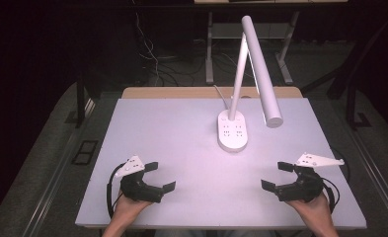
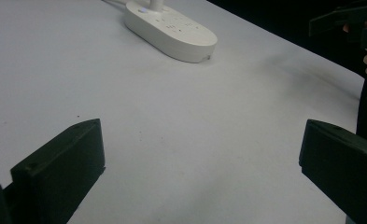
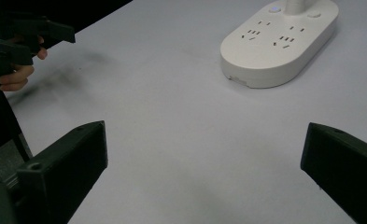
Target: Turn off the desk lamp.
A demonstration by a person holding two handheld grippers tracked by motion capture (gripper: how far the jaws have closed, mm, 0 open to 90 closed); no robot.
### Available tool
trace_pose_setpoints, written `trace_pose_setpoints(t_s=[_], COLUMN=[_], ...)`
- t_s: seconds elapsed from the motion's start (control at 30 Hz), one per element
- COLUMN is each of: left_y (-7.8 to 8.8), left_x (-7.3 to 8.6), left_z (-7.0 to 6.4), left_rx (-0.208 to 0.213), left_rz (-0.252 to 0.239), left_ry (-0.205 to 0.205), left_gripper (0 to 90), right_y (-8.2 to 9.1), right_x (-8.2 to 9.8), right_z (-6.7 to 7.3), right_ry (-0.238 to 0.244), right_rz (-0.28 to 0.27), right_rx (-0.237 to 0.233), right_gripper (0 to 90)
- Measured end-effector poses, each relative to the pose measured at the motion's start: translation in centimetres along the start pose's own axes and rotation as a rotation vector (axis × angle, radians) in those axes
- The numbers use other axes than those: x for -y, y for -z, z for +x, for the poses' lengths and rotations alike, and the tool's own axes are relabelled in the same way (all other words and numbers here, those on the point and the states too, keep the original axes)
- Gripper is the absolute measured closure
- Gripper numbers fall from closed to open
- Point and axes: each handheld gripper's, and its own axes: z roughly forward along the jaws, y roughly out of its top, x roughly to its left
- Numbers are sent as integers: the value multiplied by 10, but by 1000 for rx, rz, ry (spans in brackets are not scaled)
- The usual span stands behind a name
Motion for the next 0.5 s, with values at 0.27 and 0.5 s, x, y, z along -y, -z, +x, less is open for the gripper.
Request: trace_pose_setpoints(t_s=[0.27, 0.5], left_y=[2, 2], left_x=[0, 0], left_z=[0, -1], left_rx=[-5, -2], left_rz=[-3, -3], left_ry=[3, 1], left_gripper=[0, 0], right_y=[-1, -2], right_x=[-9, -16], right_z=[-4, -9], right_ry=[-9, -12], right_rz=[10, 14], right_rx=[9, 6], right_gripper=[6, 6])
